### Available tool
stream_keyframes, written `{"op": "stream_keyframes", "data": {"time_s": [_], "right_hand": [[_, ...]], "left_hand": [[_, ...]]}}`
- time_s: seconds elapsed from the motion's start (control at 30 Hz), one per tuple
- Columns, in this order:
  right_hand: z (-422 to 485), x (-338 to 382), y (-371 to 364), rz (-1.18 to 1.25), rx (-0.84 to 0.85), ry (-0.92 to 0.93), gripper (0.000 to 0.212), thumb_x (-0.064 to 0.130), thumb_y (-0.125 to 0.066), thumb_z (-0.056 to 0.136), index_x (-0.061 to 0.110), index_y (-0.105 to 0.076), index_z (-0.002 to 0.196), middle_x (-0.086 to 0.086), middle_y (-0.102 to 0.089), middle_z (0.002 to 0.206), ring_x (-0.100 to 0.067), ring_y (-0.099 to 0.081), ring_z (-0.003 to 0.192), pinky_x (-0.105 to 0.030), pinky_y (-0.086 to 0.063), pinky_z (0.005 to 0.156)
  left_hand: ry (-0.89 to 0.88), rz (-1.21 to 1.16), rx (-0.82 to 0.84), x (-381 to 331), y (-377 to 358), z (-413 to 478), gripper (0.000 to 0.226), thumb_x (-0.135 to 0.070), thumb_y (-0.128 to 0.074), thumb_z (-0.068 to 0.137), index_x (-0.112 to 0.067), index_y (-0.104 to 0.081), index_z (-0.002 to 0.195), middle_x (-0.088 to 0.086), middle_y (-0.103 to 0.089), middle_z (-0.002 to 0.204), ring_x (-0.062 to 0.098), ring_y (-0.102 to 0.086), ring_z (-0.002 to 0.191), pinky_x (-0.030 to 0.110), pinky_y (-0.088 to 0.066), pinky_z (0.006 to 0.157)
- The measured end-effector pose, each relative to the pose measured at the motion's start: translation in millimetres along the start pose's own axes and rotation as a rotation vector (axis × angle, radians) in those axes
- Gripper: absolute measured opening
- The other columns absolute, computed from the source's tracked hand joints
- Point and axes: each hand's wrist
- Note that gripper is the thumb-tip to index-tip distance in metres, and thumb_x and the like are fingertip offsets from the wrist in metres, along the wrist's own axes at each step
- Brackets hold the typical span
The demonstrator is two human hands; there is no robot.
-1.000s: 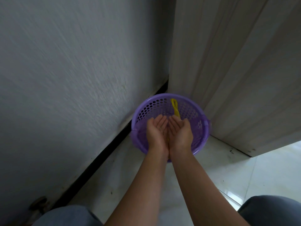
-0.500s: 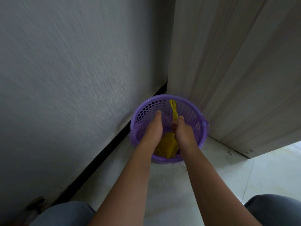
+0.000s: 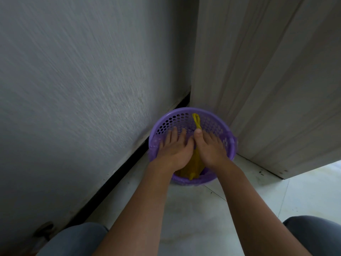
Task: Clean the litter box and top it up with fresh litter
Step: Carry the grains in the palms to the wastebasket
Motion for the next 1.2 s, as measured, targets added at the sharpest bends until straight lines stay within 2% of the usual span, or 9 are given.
{"op": "stream_keyframes", "data": {"time_s": [0.07, 0.17, 0.27, 0.37, 0.5, 0.7, 0.83, 0.97, 1.2], "right_hand": [[1.9, -4.8, 2.3, -0.073, 0.040, -0.008, 0.098, 0.083, -0.002, 0.083, 0.023, -0.028, 0.155, -0.006, -0.019, 0.164, -0.025, -0.009, 0.152, -0.048, -0.004, 0.122], [2.6, -8.3, 5.5, -0.112, 0.043, 0.027, 0.103, 0.084, -0.003, 0.080, 0.019, -0.021, 0.157, -0.007, -0.015, 0.165, -0.024, -0.007, 0.152, -0.047, -0.005, 0.123], [1.3, -6.2, 10.4, -0.078, -0.007, 0.101, 0.077, 0.069, -0.021, 0.096, 0.014, -0.040, 0.147, -0.011, -0.037, 0.155, -0.029, -0.028, 0.145, -0.045, -0.019, 0.119], [-4.1, 0.7, 17.5, 0.017, -0.062, 0.176, 0.047, 0.054, -0.034, 0.102, 0.019, -0.060, 0.117, -0.008, -0.062, 0.124, -0.028, -0.053, 0.120, -0.039, -0.038, 0.100], [-6.2, 6.9, 27.1, -0.044, -0.097, 0.212, 0.046, 0.047, -0.036, 0.103, 0.014, -0.060, 0.125, -0.010, -0.062, 0.127, -0.028, -0.053, 0.121, -0.036, -0.038, 0.098], [-10.0, 0.9, 44.0, -0.334, -0.032, 0.264, 0.045, 0.044, -0.041, 0.102, 0.012, -0.054, 0.132, -0.011, -0.057, 0.134, -0.030, -0.049, 0.126, -0.038, -0.039, 0.103], [-15.3, -2.1, 56.4, -0.458, -0.013, 0.284, 0.045, 0.048, -0.037, 0.101, 0.018, -0.055, 0.129, -0.007, -0.058, 0.131, -0.029, -0.051, 0.123, -0.041, -0.045, 0.097], [-12.2, 4.3, 56.5, -0.398, -0.153, 0.319, 0.042, 0.051, -0.033, 0.099, 0.021, -0.062, 0.094, -0.006, -0.067, 0.098, -0.030, -0.061, 0.098, -0.037, -0.047, 0.074], [-8.4, 10.5, 54.0, -0.348, -0.118, 0.309, 0.039, 0.045, -0.038, 0.102, 0.020, -0.051, 0.075, -0.012, -0.065, 0.083, -0.034, -0.061, 0.082, -0.033, -0.034, 0.061]], "left_hand": [[0.006, 0.093, 0.010, -0.8, 1.2, -3.4, 0.067, -0.061, -0.006, 0.101, -0.030, 0.007, 0.159, 0.000, 0.020, 0.166, 0.017, 0.018, 0.153, 0.047, 0.011, 0.121], [0.013, 0.158, 0.018, -2.2, 1.1, -3.6, 0.071, -0.064, -0.006, 0.100, -0.028, 0.009, 0.159, 0.000, 0.022, 0.166, 0.018, 0.020, 0.152, 0.048, 0.011, 0.122], [-0.027, 0.144, -0.043, -4.3, 3.4, -2.8, 0.069, -0.061, -0.010, 0.102, -0.026, 0.002, 0.160, 0.000, 0.011, 0.168, 0.018, 0.012, 0.154, 0.048, 0.004, 0.124], [-0.064, 0.094, -0.165, -4.6, 8.0, -4.0, 0.065, -0.054, -0.019, 0.104, -0.021, -0.014, 0.160, 0.003, -0.013, 0.167, 0.021, -0.010, 0.154, 0.047, -0.012, 0.122], [-0.088, 0.022, -0.269, -0.4, 13.1, -6.2, 0.060, -0.052, -0.025, 0.105, -0.019, -0.031, 0.154, 0.008, -0.045, 0.153, 0.027, -0.042, 0.138, 0.044, -0.038, 0.109], [-0.112, 0.106, -0.260, 2.7, 16.6, -23.2, 0.064, -0.046, -0.032, 0.106, -0.014, -0.018, 0.159, 0.012, -0.038, 0.157, 0.029, -0.040, 0.141, 0.042, -0.037, 0.111], [-0.197, 0.303, -0.304, -1.5, 18.0, -34.7, 0.046, -0.044, -0.032, 0.105, -0.016, -0.053, 0.134, 0.006, -0.060, 0.132, 0.026, -0.056, 0.118, 0.038, -0.045, 0.092], [-0.223, 0.356, -0.429, -3.7, 20.9, -36.6, 0.041, -0.044, -0.033, 0.104, -0.016, -0.063, 0.102, 0.007, -0.069, 0.103, 0.028, -0.064, 0.093, 0.037, -0.046, 0.075], [-0.266, 0.305, -0.416, -8.5, 21.0, -26.7, 0.040, -0.043, -0.036, 0.103, -0.014, -0.064, 0.101, 0.011, -0.069, 0.095, 0.031, -0.065, 0.088, 0.039, -0.049, 0.071]]}}
Point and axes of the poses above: each hand's wrist, its own z-axis towards the middle knuckle, its own y-axis out of the back of the hand, x = y × z
